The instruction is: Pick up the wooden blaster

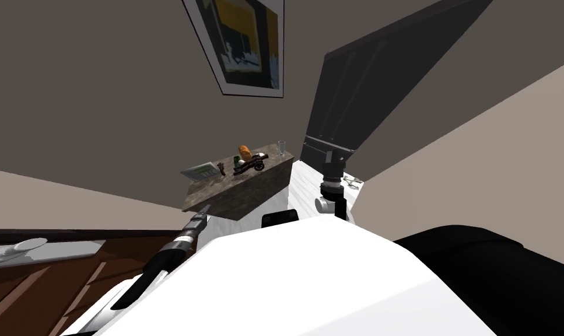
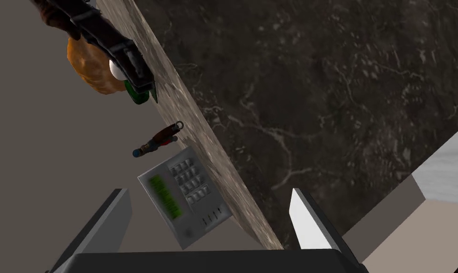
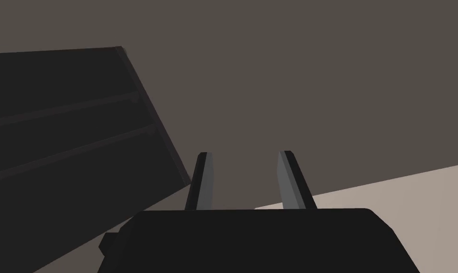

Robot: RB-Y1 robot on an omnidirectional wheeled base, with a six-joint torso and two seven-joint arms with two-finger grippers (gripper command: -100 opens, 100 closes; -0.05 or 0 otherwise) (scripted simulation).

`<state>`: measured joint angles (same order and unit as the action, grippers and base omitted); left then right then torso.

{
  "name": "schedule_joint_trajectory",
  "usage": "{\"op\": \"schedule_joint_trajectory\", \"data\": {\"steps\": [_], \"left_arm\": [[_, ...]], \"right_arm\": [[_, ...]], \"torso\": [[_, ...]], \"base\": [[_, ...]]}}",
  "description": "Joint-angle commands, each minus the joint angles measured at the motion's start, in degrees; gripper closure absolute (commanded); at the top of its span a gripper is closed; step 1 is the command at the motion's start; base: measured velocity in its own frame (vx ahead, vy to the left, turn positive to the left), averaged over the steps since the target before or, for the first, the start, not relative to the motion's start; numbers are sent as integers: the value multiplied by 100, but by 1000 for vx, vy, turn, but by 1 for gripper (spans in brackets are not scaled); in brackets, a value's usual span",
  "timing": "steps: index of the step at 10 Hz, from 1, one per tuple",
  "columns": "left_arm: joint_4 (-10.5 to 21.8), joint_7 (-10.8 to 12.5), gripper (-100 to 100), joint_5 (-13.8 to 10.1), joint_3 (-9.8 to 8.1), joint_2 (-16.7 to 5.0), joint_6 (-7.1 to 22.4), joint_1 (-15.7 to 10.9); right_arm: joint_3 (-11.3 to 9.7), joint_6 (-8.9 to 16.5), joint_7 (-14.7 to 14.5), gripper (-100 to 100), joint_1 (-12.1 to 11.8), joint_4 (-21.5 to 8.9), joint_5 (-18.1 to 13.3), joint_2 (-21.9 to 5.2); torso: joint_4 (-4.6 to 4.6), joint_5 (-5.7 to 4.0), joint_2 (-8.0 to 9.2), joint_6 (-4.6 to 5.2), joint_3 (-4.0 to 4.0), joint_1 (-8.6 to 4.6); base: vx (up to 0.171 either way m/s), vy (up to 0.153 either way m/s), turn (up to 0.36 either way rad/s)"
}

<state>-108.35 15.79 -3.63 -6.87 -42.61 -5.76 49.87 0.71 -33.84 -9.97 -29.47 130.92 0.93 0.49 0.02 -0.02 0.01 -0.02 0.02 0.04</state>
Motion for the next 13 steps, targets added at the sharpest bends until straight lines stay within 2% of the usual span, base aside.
{"op": "schedule_joint_trajectory", "data": {"steps": [1,2,3,4,5,6,7,8,9,10,11,12,13], "left_arm": [[167,31,-100,-38,10,-286,154,88],[167,31,-100,-38,10,-330,154,88],[299,63,-100,-77,12,-563,296,160],[299,63,-100,-77,12,-620,296,160],[429,91,-100,-113,18,-859,438,224],[429,91,-100,-113,18,-908,438,224],[556,116,-100,-146,26,-1148,580,279],[556,116,-100,-146,26,-1194,580,279],[679,137,-100,-175,37,-1411,721,327],[679,137,-100,-175,37,-1475,721,327],[800,155,-100,-201,52,-1683,860,367],[800,155,-100,-201,52,-1750,860,367],[915,169,-100,-223,70,-1983,996,399]], "right_arm": [[0,0,0,0,0,0,0,0],[0,0,0,0,0,0,0,0],[0,0,0,0,0,0,0,0],[0,0,0,0,0,0,0,0],[0,0,0,0,0,0,0,0],[0,0,0,0,0,0,0,0],[0,0,0,0,0,0,0,0],[0,0,0,0,0,0,0,0],[0,0,0,0,0,0,0,0],[0,0,0,0,0,0,0,0],[0,0,0,0,0,0,0,0],[0,0,0,0,0,0,0,0],[0,0,0,0,0,0,0,0]], "torso": [[0,0,0,0,0,0],[0,0,-3,1,-1,-3],[0,1,1,0,0,2],[-1,0,-4,2,-2,-4],[0,0,0,-1,0,1],[-1,-1,-6,3,-3,-8],[0,0,0,-1,0,0],[0,1,0,1,0,0],[0,0,1,-1,1,0],[0,-1,-1,0,-1,-4],[1,0,3,-1,1,2],[0,0,0,1,0,-2],[1,0,3,-2,1,2]], "base": [[43,-55,-157],[30,-38,-109],[46,-61,-173],[34,-42,-121],[54,-69,-198],[32,-42,-118],[34,-42,-123],[35,-45,-128],[46,-58,-167],[27,-34,-98],[41,-49,-143],[30,-34,-102],[38,-45,-132]]}}
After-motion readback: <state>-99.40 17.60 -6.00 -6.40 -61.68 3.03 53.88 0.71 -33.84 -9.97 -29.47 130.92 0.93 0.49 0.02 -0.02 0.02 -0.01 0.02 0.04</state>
